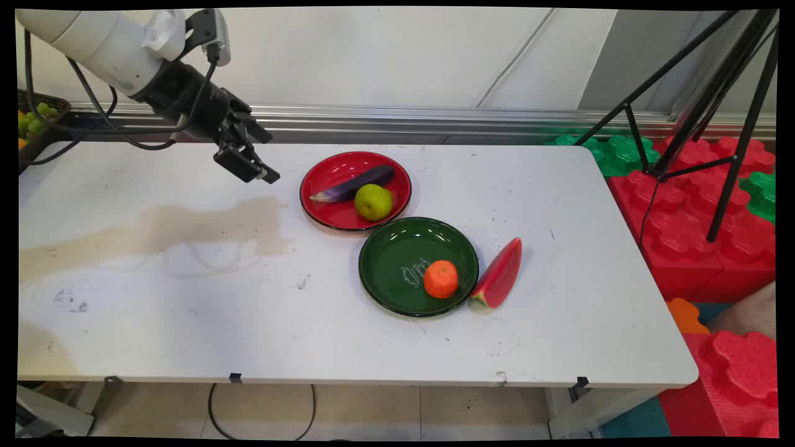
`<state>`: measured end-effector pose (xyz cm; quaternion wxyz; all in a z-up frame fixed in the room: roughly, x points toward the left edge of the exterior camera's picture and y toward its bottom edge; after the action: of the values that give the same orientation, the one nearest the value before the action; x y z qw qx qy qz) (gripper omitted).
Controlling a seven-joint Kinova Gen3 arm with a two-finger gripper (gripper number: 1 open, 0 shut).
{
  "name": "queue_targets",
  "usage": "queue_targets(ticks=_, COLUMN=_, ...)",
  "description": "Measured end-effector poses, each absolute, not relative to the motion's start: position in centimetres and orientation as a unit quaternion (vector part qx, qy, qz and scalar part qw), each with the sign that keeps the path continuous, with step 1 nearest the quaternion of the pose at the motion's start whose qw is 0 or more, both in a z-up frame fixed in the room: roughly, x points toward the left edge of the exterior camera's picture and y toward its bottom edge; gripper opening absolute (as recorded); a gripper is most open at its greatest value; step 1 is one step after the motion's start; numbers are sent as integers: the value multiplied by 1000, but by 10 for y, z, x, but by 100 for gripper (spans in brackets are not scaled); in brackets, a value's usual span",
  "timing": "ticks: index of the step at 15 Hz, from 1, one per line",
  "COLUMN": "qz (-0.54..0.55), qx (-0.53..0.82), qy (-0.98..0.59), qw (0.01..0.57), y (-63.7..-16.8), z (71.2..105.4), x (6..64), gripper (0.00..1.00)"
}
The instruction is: Pick up the eggplant from the red plate
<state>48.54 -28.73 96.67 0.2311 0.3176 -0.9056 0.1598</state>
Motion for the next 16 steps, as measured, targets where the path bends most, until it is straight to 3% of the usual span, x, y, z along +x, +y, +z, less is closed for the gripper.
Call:
queue_targets(ticks=10, qz=181, qx=337, qy=-903, qw=196, y=-321, z=980, x=456, gripper=100)
queue_targets(ticks=16, qz=192, qx=364, qy=-898, qw=156, y=-348, z=972, x=434, gripper=100)
